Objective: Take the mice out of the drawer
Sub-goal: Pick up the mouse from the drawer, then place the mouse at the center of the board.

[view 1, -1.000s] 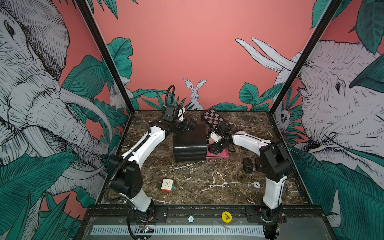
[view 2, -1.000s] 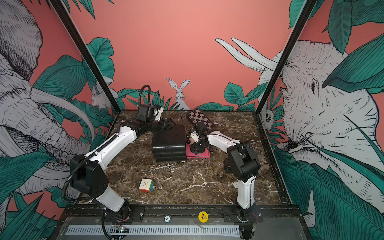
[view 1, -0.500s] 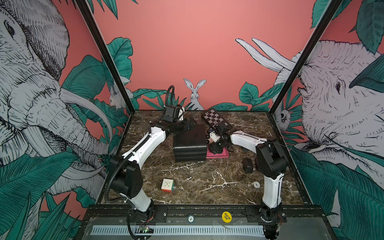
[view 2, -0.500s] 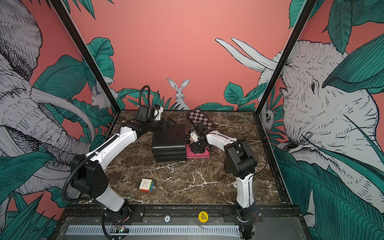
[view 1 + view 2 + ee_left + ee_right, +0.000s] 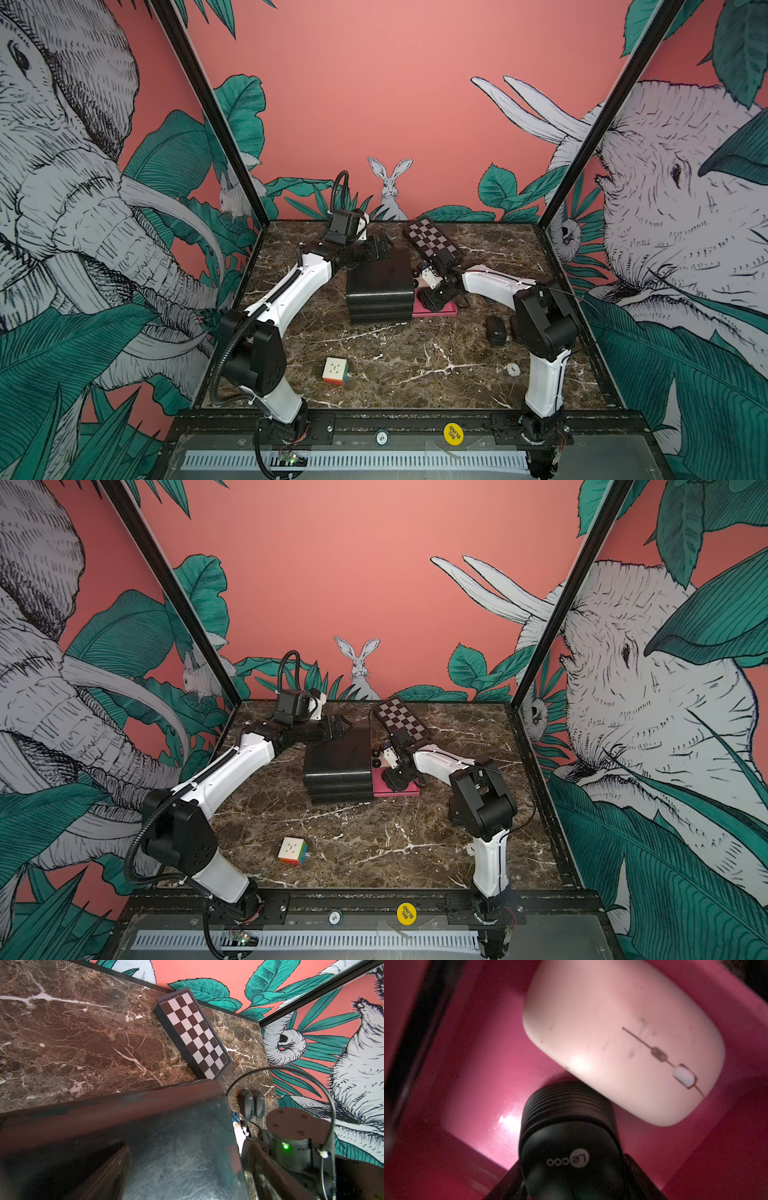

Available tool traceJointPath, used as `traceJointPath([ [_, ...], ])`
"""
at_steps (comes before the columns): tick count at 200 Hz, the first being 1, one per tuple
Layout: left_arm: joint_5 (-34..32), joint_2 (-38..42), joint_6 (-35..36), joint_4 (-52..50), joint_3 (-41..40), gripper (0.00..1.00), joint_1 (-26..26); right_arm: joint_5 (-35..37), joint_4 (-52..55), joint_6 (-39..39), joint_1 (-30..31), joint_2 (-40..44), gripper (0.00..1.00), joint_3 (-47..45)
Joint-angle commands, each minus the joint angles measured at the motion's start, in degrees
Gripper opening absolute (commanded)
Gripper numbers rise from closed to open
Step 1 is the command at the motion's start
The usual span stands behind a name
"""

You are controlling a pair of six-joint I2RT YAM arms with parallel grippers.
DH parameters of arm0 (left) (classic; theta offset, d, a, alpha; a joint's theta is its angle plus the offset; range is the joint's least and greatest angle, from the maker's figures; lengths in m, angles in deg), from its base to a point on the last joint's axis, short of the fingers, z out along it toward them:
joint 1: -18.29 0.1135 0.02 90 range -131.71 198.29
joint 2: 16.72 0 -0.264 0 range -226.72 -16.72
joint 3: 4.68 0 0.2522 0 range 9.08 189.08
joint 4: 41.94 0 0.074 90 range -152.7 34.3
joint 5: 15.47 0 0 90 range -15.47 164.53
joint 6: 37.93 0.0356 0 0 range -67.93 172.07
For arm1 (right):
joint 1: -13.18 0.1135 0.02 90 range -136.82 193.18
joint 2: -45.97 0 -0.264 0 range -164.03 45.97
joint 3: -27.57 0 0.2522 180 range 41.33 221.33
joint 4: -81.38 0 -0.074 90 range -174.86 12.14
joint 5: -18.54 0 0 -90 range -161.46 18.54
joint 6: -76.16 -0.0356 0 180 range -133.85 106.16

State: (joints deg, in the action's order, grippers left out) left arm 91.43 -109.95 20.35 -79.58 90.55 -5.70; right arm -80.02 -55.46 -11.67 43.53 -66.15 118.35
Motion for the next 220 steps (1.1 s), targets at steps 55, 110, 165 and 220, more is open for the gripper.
traceJointPath([
  [55,0.0,-3.0,-0.8,-8.2,-1.7,0.91,-0.2,2.0,0.1,-2.0,0.1,0.7,0.51,3.3],
  [110,1.2,-3.2,-0.7,-7.2,-1.0,0.91,-0.2,2.4,2.2,-4.1,0.1,5.0,0.46,2.4],
  [165,3.1,-3.3,-0.4,-6.4,-0.3,0.91,-0.3,0.9,3.2,-9.2,0.0,11.8,0.46,-1.2],
  [220,5.6,-4.0,0.1,-6.2,0.8,0.91,-0.2,6.3,4.4,-16.6,-0.1,14.8,0.45,-5.5],
])
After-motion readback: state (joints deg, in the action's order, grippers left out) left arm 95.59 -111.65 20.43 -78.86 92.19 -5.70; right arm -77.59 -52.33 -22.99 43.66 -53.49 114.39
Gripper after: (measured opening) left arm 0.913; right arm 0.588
